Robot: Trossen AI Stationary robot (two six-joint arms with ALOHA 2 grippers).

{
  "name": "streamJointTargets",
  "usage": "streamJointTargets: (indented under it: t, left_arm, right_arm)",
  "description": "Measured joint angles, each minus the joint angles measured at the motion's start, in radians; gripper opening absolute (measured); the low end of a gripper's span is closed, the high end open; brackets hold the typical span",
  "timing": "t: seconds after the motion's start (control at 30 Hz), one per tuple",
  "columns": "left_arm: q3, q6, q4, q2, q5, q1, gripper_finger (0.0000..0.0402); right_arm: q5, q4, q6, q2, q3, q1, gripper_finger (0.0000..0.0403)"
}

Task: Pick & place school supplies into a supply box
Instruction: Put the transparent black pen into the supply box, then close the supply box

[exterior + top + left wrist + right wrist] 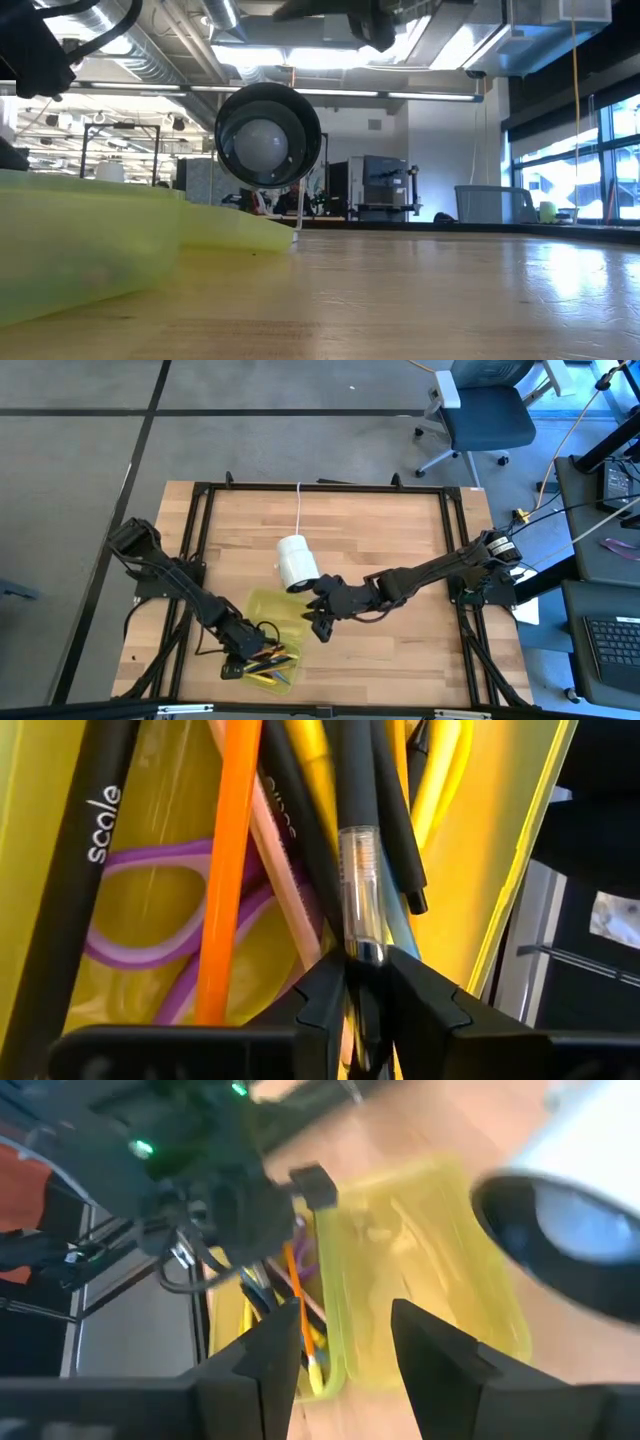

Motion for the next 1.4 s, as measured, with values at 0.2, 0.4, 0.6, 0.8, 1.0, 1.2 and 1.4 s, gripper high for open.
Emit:
streamJointTargets:
  t: [0.2,0.4,0.6,0.8,1.0,1.2,1.4]
  left_arm:
    - [0.0,0.0,-0.033,-0.043,0.025,0.0,0.007]
    - [0.0,-0.014,-0.073,-0.141,0.018,0.0,0.0071]
    - [0.0,-0.137,-0.201,-0.266,-0.048,-0.011,0.0072]
    - [0.0,-0.296,-0.505,-0.372,-0.213,-0.049,0.0072]
    - [-0.035,-0.374,-0.561,-0.353,-0.208,-0.093,0.0072]
    - [-0.092,-0.43,-0.411,-0.302,-0.182,-0.131,0.0072]
    - [-0.103,-0.475,-0.259,-0.231,-0.188,-0.148,0.0072]
  right_arm:
    - [-0.067,-0.127,0.107,0.0,0.0,0.017,0.0161]
    - [-0.066,-0.201,0.141,0.0,-0.023,0.048,0.0161]
    - [0.015,-0.169,-0.023,0.009,-0.078,0.088,0.0161]
    - [0.022,-0.061,-0.059,0.01,-0.159,0.109,0.0161]
    - [0.022,0.059,-0.033,0.011,-0.21,0.109,0.0161]
    - [0.022,0.159,-0.042,0.011,-0.232,0.109,0.0161]
    - [0.029,0.109,-0.069,0.011,-0.233,0.109,0.0161]
